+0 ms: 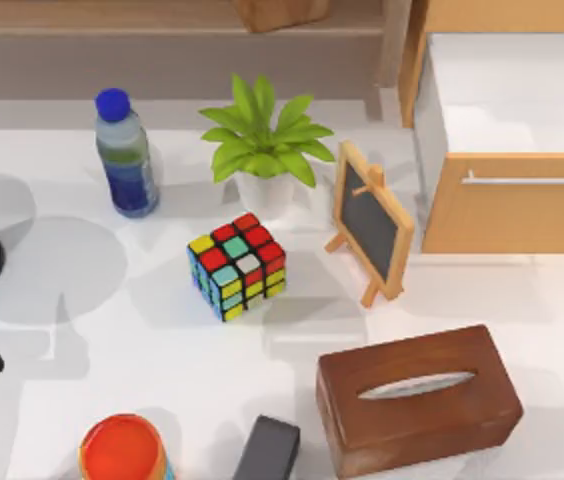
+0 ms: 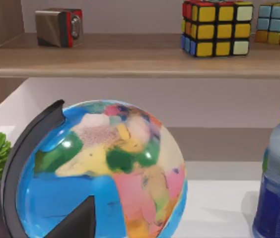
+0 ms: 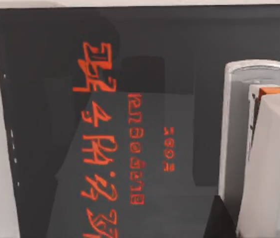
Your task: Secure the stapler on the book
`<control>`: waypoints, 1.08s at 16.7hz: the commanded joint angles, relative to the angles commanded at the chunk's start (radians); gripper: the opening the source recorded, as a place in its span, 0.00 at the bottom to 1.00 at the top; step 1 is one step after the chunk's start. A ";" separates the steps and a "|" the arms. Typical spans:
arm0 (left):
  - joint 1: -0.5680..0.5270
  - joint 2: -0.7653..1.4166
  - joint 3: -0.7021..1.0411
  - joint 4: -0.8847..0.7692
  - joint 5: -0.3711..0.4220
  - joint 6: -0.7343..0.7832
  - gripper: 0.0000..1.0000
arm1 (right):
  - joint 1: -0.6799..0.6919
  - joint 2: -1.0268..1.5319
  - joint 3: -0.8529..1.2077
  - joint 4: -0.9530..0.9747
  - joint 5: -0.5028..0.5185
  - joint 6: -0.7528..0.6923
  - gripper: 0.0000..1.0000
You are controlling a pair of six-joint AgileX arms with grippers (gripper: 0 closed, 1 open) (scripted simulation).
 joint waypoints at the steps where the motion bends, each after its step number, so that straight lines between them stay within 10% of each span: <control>1: 0.000 0.000 0.000 0.000 0.000 0.000 1.00 | 0.000 0.000 0.000 0.000 0.000 0.000 0.00; 15: 0.000 0.000 0.000 0.000 0.000 0.000 1.00 | 0.005 0.049 -0.071 0.120 0.001 0.005 0.00; 18: 0.000 0.000 0.000 0.000 0.000 0.000 1.00 | 0.005 0.049 -0.071 0.120 0.001 0.005 0.23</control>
